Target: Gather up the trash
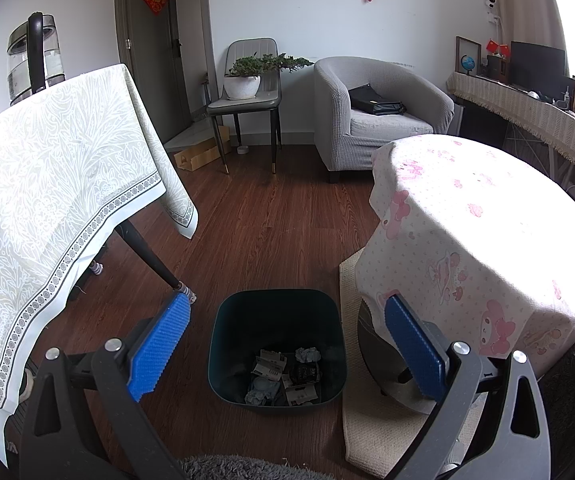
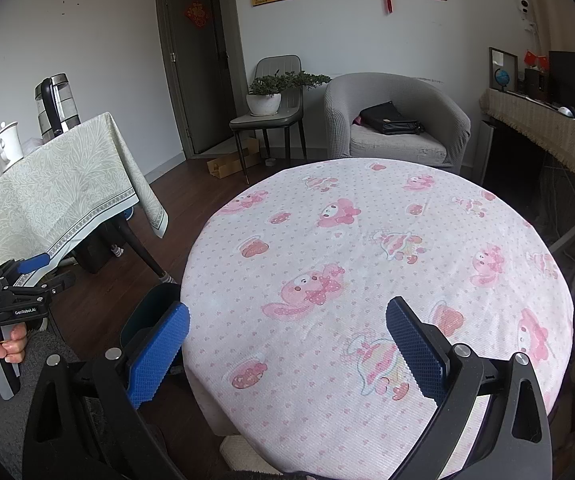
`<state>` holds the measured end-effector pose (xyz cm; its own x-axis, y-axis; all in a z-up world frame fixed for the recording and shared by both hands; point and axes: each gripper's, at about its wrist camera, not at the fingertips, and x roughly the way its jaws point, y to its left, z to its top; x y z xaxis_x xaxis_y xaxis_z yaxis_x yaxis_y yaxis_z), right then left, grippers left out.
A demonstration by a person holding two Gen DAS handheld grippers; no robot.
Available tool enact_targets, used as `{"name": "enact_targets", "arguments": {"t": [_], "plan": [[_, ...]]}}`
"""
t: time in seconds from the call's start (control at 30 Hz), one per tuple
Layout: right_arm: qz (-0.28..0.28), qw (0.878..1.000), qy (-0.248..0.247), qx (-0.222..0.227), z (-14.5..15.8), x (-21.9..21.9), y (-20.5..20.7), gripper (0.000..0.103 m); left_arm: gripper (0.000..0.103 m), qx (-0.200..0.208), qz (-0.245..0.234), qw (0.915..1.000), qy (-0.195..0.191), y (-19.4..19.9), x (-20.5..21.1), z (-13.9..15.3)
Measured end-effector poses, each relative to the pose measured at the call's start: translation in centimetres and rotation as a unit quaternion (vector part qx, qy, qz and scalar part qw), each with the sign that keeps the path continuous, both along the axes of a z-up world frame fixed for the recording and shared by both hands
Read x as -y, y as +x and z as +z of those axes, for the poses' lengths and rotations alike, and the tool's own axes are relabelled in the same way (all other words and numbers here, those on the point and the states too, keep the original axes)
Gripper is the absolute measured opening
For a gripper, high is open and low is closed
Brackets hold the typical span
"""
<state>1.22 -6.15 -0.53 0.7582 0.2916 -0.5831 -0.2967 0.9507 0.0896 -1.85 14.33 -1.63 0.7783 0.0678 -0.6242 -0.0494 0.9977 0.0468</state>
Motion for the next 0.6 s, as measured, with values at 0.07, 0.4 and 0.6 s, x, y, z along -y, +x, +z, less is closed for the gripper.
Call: {"name": "enact_targets", "arguments": {"t": [0.07, 0.4, 0.6], "plan": [[0.0, 1.0, 0.001, 0.0, -0.02, 0.03, 0.0, 0.1, 0.1, 0.0, 0.0, 1.0, 0.0, 0.0, 0.01, 0.01], [0.0, 1.0, 0.0, 0.0, 0.01, 0.0, 0.0, 0.1, 0.1, -0.001, 0.0, 1.0, 0.0, -0.01, -0.03, -0.08], [0.0, 1.0, 0.0, 0.0, 0.03, 0.0, -0.01, 0.1, 0.1, -0.006, 0.0, 1.0, -0.001, 0.14, -0.24, -0.36]]}}
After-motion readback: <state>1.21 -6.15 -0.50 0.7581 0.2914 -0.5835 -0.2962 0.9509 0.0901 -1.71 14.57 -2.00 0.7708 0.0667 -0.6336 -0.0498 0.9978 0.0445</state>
